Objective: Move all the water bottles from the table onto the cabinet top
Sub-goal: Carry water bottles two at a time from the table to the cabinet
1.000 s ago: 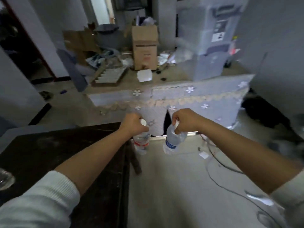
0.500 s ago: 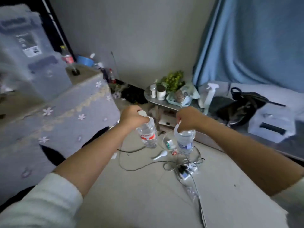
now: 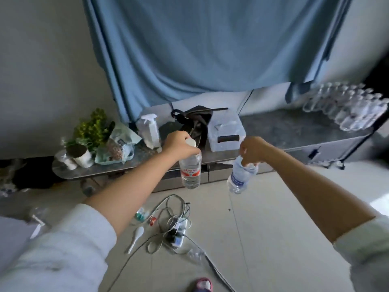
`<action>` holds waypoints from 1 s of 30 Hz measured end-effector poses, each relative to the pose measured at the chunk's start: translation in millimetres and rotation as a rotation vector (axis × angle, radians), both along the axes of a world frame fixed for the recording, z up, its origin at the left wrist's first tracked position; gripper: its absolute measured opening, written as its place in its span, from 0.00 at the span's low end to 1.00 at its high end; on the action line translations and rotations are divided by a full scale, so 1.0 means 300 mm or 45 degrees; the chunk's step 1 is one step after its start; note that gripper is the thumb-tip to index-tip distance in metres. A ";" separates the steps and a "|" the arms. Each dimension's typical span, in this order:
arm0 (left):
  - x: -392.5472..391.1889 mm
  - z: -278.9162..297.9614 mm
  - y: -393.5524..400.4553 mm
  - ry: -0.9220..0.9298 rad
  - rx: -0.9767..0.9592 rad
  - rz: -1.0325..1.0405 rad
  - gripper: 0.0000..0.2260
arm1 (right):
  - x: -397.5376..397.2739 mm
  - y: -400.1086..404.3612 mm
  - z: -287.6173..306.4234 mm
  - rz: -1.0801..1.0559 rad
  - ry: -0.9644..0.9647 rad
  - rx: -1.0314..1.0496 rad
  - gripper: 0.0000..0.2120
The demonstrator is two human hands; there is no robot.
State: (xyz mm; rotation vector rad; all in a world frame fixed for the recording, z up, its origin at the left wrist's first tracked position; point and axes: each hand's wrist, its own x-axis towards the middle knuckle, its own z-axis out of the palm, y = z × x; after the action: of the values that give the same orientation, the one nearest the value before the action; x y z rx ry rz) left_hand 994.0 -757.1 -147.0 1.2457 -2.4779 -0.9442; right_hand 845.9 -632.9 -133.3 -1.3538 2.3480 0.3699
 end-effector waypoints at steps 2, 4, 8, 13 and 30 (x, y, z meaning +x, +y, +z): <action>-0.123 -0.006 -0.031 0.005 0.002 -0.088 0.10 | -0.100 0.023 -0.011 -0.151 -0.035 -0.045 0.16; -0.233 -0.015 -0.052 0.001 0.008 -0.140 0.10 | -0.189 0.047 -0.019 -0.283 -0.078 -0.115 0.15; -0.484 -0.036 -0.077 -0.030 0.031 -0.251 0.13 | -0.416 0.083 -0.061 -0.532 -0.103 -0.300 0.12; -0.805 -0.078 -0.073 -0.080 0.029 -0.347 0.19 | -0.701 0.136 -0.074 -0.596 -0.178 -0.287 0.12; -1.997 -0.117 0.012 -0.069 0.160 -0.331 0.15 | -1.874 0.192 -0.101 -0.606 -0.160 -0.396 0.14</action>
State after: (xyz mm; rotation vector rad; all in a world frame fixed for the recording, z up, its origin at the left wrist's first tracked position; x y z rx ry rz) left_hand 394.9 -753.6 -181.9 1.0110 -2.7073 -1.1579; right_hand 283.7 -575.3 -163.6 -0.8553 2.5884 -0.2216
